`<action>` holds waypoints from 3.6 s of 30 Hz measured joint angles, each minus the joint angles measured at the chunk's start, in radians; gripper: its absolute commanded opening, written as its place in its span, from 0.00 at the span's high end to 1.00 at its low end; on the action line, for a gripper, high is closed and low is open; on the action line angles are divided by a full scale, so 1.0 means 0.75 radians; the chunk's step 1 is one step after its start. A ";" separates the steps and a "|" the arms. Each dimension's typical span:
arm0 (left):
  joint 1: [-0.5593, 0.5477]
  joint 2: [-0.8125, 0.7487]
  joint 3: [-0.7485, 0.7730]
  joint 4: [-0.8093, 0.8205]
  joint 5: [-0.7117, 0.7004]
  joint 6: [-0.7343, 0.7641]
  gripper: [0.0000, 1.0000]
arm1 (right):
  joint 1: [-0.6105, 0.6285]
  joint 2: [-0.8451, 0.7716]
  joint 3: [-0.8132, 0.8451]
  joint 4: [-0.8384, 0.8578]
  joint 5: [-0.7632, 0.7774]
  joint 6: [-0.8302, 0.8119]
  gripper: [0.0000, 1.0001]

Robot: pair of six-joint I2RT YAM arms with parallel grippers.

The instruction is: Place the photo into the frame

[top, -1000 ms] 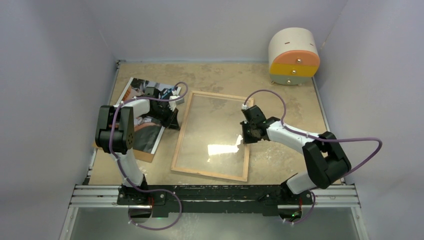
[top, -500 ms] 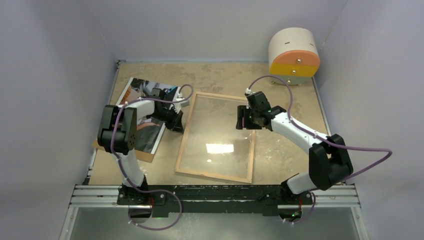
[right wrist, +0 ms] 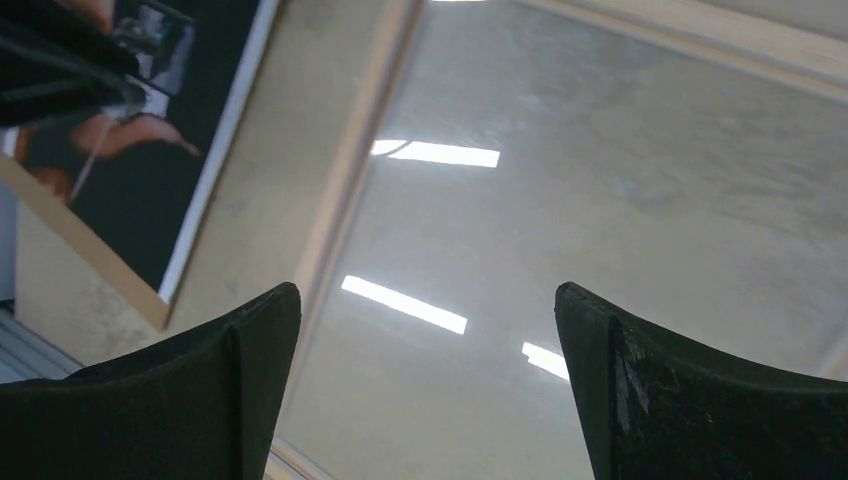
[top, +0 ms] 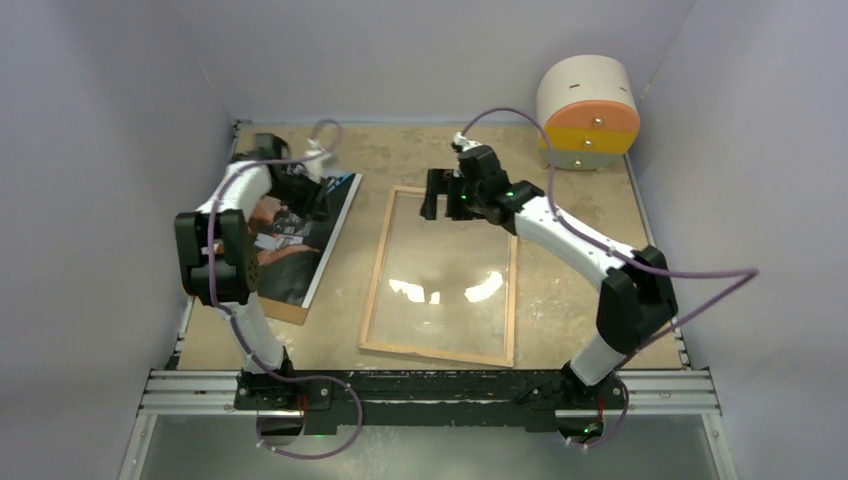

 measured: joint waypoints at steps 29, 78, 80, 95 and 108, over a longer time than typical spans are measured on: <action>0.524 0.325 0.216 0.754 -1.179 -0.109 0.72 | 0.439 0.990 0.755 0.235 0.045 0.447 0.14; 0.449 0.010 -0.316 0.832 -0.868 0.033 0.81 | 0.190 1.190 0.934 0.391 -0.007 0.755 0.29; 0.448 0.005 -0.324 0.832 -0.870 0.040 0.82 | 0.190 1.177 0.903 0.419 -0.002 0.754 0.29; 0.455 -0.054 -0.412 0.867 -0.849 0.049 0.83 | 0.289 1.077 0.826 0.289 0.081 0.640 0.31; 0.456 -0.063 -0.433 0.890 -0.846 0.062 0.85 | 0.325 1.093 0.968 0.111 0.162 0.522 0.33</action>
